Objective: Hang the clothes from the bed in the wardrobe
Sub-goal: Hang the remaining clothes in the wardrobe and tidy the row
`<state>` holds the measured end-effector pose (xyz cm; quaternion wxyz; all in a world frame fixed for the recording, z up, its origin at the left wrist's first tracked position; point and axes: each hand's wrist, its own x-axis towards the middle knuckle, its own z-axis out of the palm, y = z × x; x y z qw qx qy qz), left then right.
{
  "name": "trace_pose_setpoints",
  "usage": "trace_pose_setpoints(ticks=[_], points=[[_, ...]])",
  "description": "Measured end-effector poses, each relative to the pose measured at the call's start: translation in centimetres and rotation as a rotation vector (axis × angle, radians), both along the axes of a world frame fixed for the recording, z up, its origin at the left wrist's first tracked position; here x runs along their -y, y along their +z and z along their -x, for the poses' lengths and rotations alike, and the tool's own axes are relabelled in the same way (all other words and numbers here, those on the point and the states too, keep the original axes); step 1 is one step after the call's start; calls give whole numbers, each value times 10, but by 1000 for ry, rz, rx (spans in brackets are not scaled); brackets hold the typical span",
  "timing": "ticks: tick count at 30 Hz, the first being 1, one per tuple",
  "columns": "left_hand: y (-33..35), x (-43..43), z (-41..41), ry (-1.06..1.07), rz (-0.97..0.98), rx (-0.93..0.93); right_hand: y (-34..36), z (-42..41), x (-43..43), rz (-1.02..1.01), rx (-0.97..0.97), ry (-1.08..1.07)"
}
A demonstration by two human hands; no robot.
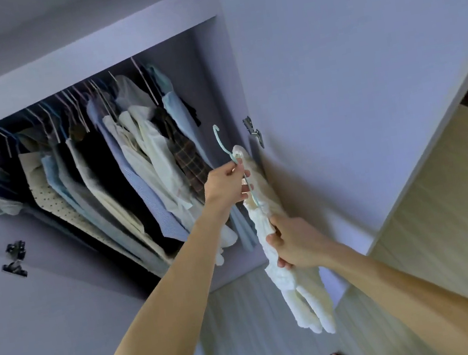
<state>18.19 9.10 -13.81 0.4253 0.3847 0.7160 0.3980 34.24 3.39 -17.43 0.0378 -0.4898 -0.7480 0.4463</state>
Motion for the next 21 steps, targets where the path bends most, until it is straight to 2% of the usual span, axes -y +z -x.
trace_pose_setpoints(ticks=[2,4,5,7,9,11,13,17,19,21], points=[[12,-4,16,-271,68,-262,3,7,-2,10,-65,-93],[28,-9,41,-475,88,-629,8,17,-10,10,-132,-188],[39,-13,56,-498,62,-817,12,24,-16,-1,-154,-215],[66,-23,90,-411,-52,-1165,23,39,-32,-45,-161,-232],[96,-36,124,-263,-236,-1373,32,57,-51,-83,-152,-233],[119,-54,159,-150,-397,-1515,33,76,-70,-109,-154,-226],[130,-73,190,-83,-450,-1631,26,92,-87,-111,-169,-216],[106,-112,239,-31,-505,-1699,-1,125,-126,-243,-121,-178],[83,-129,249,4,-619,-1724,-13,138,-144,-370,-76,-165],[72,-146,252,127,-742,-1769,-21,149,-162,-453,-61,-162]])
